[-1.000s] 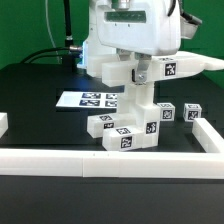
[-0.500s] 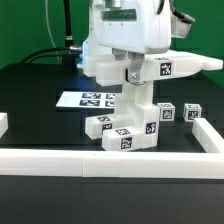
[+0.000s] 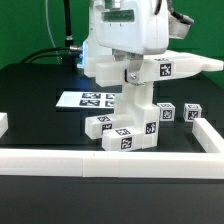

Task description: Assemble chair

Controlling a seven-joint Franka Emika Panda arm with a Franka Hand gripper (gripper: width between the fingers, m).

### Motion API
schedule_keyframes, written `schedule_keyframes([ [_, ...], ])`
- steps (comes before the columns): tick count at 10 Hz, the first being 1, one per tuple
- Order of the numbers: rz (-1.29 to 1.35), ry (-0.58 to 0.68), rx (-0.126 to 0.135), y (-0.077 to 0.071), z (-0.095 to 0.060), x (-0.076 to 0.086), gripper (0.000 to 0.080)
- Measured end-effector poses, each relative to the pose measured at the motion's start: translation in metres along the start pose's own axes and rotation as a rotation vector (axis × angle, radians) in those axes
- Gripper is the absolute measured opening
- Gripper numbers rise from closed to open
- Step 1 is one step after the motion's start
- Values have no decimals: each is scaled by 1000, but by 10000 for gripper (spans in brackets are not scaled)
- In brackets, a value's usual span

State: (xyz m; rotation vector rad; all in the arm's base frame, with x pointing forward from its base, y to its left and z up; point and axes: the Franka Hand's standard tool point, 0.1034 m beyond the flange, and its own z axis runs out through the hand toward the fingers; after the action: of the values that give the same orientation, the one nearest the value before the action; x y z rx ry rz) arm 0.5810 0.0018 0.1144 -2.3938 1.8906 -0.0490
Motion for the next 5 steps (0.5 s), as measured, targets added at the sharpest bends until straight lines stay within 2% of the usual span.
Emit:
schedule_keyframes([
  [5, -4, 4, 3, -1, 0, 0, 285],
])
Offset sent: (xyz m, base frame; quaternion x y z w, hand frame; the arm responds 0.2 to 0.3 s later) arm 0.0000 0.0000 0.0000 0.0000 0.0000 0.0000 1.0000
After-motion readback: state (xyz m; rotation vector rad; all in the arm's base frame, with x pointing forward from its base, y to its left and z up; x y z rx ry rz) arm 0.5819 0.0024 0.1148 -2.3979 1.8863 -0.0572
